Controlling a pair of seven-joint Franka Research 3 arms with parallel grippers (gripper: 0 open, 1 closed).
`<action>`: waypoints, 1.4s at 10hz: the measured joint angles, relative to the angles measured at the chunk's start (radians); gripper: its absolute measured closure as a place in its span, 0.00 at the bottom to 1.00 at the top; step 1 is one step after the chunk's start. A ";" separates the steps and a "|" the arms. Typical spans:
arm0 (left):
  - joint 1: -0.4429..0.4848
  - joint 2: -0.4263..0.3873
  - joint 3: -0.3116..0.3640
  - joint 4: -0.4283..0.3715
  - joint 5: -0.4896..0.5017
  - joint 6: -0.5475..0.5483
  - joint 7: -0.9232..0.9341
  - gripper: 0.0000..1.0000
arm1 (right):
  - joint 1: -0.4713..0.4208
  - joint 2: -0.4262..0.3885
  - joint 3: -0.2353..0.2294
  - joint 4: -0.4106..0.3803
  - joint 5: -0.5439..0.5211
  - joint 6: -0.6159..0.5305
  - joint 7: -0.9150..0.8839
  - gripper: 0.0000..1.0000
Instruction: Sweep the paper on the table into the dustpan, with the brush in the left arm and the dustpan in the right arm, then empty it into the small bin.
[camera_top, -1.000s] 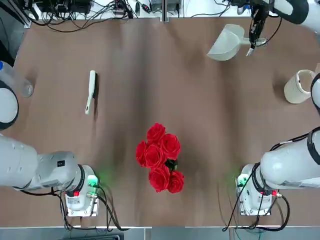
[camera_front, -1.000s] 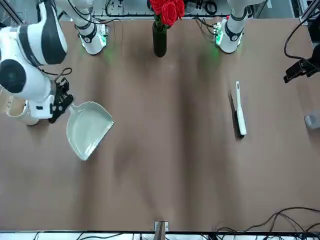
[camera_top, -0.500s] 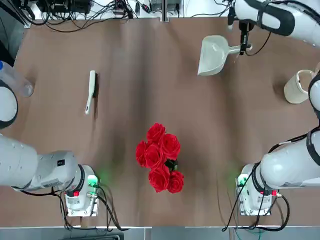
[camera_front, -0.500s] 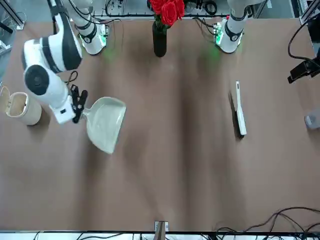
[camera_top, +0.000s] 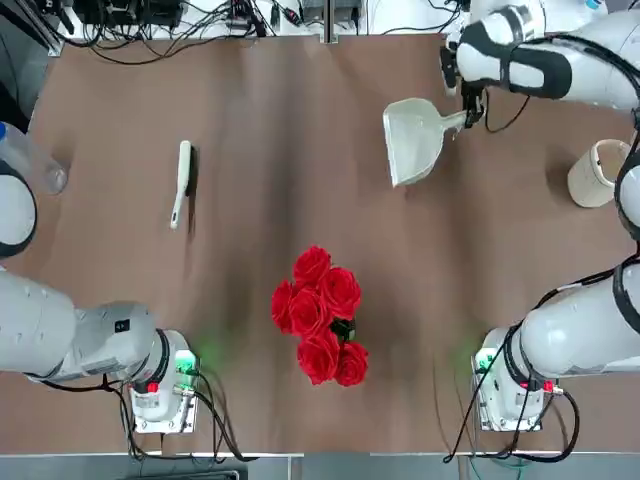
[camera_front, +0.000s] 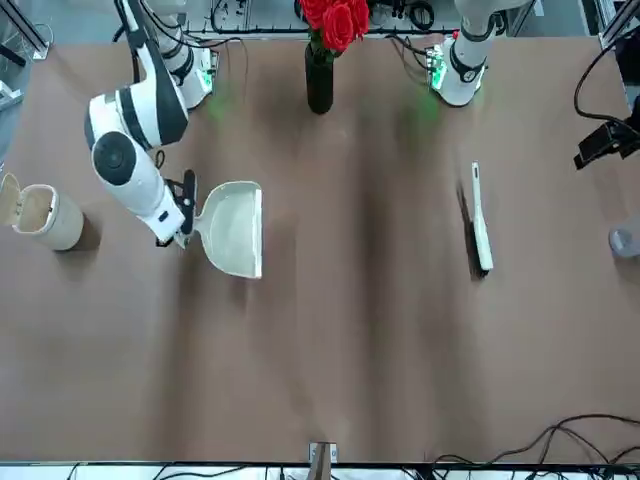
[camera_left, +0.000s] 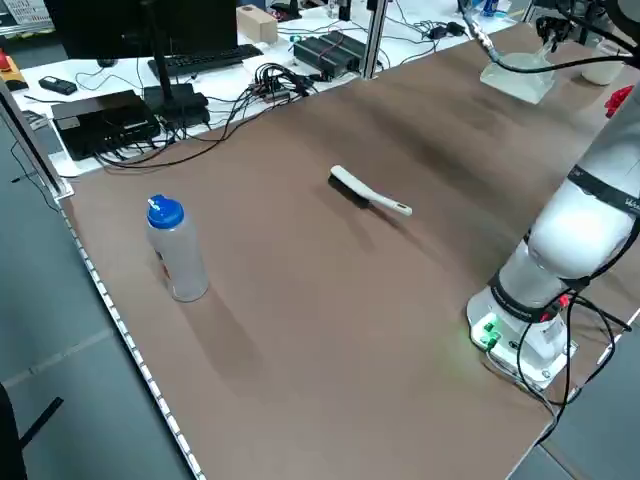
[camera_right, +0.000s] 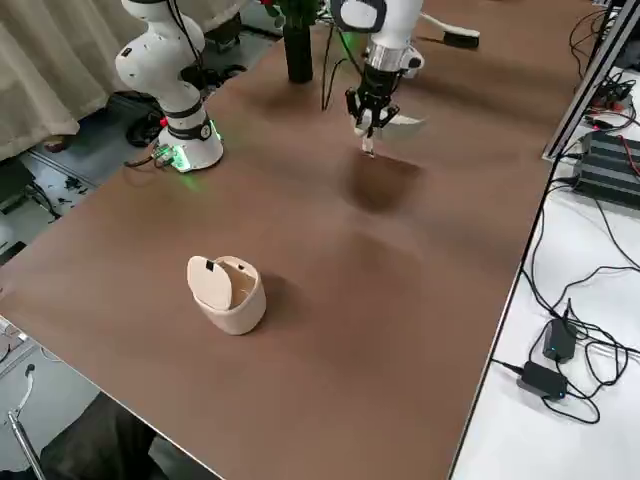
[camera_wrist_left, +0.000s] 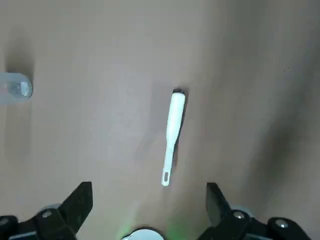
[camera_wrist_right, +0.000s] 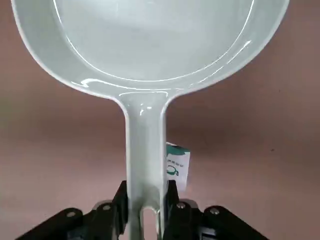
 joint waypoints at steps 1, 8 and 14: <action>0.000 0.000 -0.008 0.000 0.000 0.000 -0.003 0.00 | -0.023 -0.005 -0.005 -0.019 0.000 0.030 -0.061 0.67; -0.001 -0.001 -0.069 0.000 0.000 0.000 0.012 0.00 | -0.289 -0.013 -0.018 -0.096 -0.001 0.165 -0.351 0.67; -0.001 0.000 -0.082 0.000 0.000 0.051 0.055 0.00 | -0.318 0.090 -0.019 -0.104 -0.003 0.271 -0.357 0.67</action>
